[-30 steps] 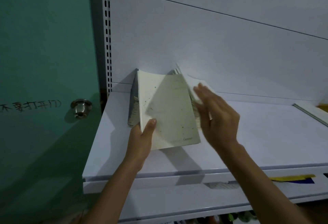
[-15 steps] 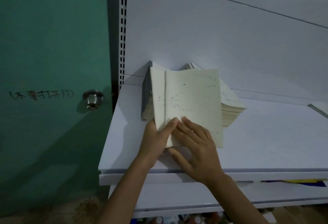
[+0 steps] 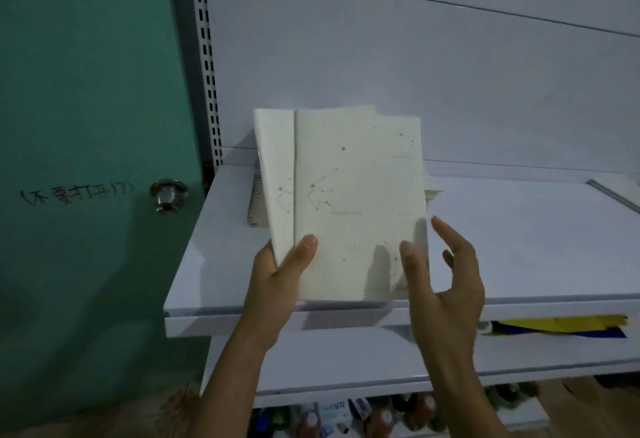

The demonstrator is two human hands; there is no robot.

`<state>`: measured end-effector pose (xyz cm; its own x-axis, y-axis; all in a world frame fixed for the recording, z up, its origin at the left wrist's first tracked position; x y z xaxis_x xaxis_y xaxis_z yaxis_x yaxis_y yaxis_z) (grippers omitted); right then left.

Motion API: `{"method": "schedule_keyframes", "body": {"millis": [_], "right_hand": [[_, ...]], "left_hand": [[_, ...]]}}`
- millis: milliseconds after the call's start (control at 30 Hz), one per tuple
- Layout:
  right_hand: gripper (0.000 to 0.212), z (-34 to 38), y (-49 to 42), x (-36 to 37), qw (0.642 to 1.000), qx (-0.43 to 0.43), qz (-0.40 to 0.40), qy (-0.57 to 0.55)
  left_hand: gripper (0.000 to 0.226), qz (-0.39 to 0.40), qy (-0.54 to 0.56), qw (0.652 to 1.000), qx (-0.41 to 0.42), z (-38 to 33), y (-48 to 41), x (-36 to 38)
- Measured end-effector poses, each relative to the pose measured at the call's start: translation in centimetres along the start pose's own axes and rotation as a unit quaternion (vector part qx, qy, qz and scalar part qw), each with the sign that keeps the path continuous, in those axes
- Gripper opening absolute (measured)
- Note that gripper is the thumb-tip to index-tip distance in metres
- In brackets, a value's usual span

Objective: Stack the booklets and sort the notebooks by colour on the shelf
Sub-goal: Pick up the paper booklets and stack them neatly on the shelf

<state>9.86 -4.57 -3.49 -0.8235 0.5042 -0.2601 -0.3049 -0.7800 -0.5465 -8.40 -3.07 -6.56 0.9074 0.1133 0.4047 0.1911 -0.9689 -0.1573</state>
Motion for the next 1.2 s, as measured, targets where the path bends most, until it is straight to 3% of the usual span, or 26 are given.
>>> {"method": "schedule_keyframes", "body": {"millis": [67,133,200,333,467,733,1033,1200], "right_hand": [[0.058,-0.8,-0.7,-3.0,0.987,0.111,0.086,-0.075],[0.052,-2.0,-1.1,-6.3,0.953,0.174,0.183,-0.165],[0.049,-3.5,-1.2,-10.3,0.923,0.215,0.223,-0.228],[0.051,-7.8,-0.4,-18.7,0.922,0.268,0.172,-0.222],[0.04,-11.1,-0.1,-26.8,0.943,0.257,0.104,-0.182],[0.029,-16.0,-1.3,-39.3,0.954,0.243,0.021,-0.172],[0.029,-23.2,-6.7,-44.6,0.944,0.271,-0.026,-0.186],[0.034,-27.7,-13.5,-46.8,0.94,0.289,-0.054,-0.174]], "left_hand": [[0.022,0.024,0.013,1.0,-0.001,0.2,1.4,2.7],[0.019,0.052,0.015,0.998,-0.012,0.9,2.9,5.9],[0.018,0.079,0.01,0.996,-0.027,2.0,4.4,9.2],[0.029,0.138,-0.012,0.989,-0.057,5.4,7.9,16.0],[0.019,0.186,-0.015,0.979,-0.087,9.2,11.5,23.4],[0.024,0.232,-0.017,0.965,-0.123,14.4,15.0,36.1],[0.018,0.286,0.004,0.951,-0.118,18.7,11.7,46.0],[0.026,0.294,-0.016,0.949,-0.115,22.6,6.2,52.9]]}}
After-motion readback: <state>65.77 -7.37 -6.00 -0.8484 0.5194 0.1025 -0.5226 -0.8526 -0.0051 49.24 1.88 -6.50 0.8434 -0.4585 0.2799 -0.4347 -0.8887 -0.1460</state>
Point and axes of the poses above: each hand's wrist, its own y-axis away from the middle knuckle, its own x-axis out of the palm, z = x × y, the point moved 2 cm from there along -y, towards the middle knuckle, and after that the axes turned 5 degrees about y, right-handed, at the moved point
